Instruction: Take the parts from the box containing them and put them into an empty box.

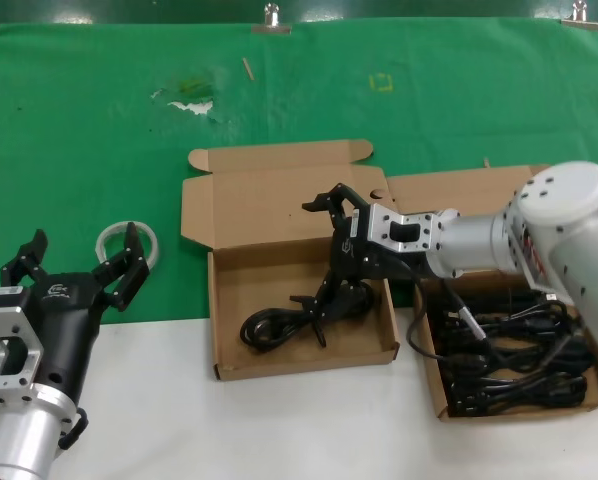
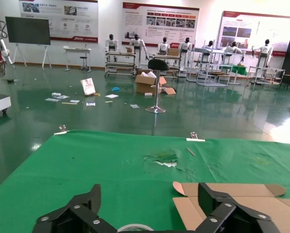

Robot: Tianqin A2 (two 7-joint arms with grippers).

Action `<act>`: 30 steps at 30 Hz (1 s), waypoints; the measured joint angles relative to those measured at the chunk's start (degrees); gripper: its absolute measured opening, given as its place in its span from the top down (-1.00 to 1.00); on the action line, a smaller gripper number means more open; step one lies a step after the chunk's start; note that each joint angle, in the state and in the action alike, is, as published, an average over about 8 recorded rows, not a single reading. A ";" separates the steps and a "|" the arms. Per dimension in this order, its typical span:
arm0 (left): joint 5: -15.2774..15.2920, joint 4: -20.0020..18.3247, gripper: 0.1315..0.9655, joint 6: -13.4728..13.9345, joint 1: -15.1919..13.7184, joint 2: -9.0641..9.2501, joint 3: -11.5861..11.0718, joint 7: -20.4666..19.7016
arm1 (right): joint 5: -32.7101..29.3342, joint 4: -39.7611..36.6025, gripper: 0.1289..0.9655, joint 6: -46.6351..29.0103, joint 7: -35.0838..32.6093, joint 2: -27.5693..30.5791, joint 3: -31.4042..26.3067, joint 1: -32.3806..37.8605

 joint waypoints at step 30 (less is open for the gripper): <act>-0.01 0.01 -1.00 -0.06 0.01 0.00 0.06 -0.02 | 10.25 36.48 -1.00 26.95 17.21 4.72 9.11 -29.93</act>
